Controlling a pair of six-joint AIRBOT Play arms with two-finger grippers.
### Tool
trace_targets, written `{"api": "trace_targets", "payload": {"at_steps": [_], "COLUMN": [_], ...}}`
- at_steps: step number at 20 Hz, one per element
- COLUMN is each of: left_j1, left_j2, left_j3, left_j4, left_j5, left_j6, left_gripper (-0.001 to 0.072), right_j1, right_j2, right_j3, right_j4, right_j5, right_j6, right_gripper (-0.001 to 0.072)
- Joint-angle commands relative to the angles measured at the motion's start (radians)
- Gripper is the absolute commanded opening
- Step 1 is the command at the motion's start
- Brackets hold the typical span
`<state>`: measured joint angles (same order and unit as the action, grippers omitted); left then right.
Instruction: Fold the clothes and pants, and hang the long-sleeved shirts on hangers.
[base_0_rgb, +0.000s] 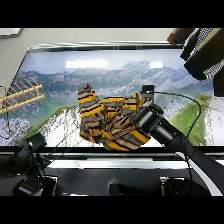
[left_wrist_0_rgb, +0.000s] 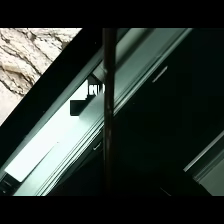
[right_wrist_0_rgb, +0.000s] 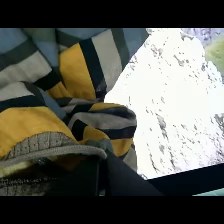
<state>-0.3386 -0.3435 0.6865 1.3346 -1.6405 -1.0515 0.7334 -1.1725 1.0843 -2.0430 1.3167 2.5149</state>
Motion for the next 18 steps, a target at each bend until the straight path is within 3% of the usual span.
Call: {"api": "trace_targets", "payload": {"at_steps": [1, 12, 18], "left_j1": [-0.034, -0.061, -0.061], "left_j2": [0.014, -0.098, -0.235], "left_j3": [-0.023, -0.066, -0.064], "left_j4": [0.021, 0.001, 0.0], "left_j5": [-0.045, 0.06, 0.203], "left_j6": [0.043, 0.112, 0.115], "left_gripper": [0.0018, 0.0018, 0.0018], "right_j1": [-0.001, -0.001, 0.0], "right_j2": [0.0, 0.001, 0.037], "right_j3": [0.001, 0.001, 0.001], "right_j4": [-0.021, 0.026, 0.052], "right_j5": [-0.011, -0.056, -0.071], "right_j6": [0.093, 0.103, 0.096], "right_gripper": [0.0022, 0.0022, 0.0022]}}
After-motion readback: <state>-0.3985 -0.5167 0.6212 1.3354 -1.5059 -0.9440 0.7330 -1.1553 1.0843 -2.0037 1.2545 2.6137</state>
